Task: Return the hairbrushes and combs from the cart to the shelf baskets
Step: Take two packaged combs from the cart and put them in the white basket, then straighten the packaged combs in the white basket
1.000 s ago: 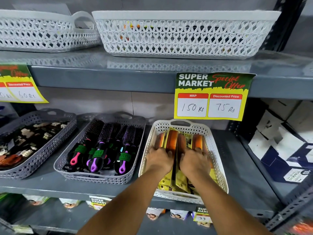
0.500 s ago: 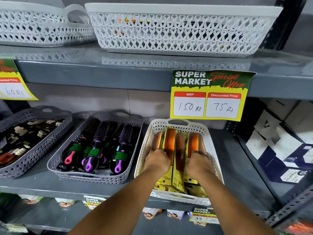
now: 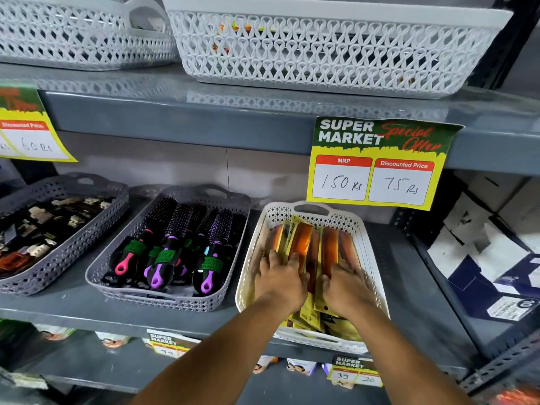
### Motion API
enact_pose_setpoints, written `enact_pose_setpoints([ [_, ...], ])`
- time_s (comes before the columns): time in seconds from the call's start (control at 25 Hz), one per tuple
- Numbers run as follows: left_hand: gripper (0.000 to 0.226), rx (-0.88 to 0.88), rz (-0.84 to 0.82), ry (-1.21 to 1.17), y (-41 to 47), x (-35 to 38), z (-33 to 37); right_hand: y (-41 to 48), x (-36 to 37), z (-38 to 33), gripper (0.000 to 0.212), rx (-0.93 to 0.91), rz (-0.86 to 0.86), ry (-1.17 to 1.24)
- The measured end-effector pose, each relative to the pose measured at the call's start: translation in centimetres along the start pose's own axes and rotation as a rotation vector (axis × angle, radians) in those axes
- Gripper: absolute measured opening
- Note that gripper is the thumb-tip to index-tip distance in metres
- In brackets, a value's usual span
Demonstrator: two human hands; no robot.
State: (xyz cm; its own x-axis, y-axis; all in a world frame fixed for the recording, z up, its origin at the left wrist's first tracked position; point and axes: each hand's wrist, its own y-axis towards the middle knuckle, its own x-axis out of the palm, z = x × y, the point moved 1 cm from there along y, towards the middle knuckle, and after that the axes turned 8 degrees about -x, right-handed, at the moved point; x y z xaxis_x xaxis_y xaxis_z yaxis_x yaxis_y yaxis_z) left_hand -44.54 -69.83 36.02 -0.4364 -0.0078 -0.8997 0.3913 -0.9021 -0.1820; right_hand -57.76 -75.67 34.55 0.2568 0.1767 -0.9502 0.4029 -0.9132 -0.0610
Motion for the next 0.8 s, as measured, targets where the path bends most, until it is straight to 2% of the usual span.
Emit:
enact_pose_setpoints([
  [0.12,0.061,-0.089,-0.104,0.004,-0.1,0.9,0.6,0.1,0.4,0.4,0.050,-0.029,-0.068,-0.048],
  [0.36,0.068,-0.247,-0.105,0.007,-0.4,1.2,2.2,-0.2,0.3,1.6,0.054,-0.065,-0.174,-0.068],
  [0.44,0.068,-0.243,-0.117,-0.031,-0.6,1.1,2.2,-0.7,0.2,1.3,0.056,-0.074,-0.178,-0.027],
  [0.56,0.072,-0.202,-0.118,-0.072,-0.8,0.2,1.4,-1.6,0.1,1.3,0.059,-0.066,-0.093,0.048],
  [0.68,0.077,-0.174,-0.151,-0.129,-0.8,-0.2,0.0,-3.0,0.2,1.3,0.057,-0.045,-0.063,0.001],
  [0.8,0.075,-0.154,-0.170,-0.064,-1.0,-0.2,-1.0,-4.0,-0.1,0.9,0.050,-0.046,-0.100,-0.059],
])
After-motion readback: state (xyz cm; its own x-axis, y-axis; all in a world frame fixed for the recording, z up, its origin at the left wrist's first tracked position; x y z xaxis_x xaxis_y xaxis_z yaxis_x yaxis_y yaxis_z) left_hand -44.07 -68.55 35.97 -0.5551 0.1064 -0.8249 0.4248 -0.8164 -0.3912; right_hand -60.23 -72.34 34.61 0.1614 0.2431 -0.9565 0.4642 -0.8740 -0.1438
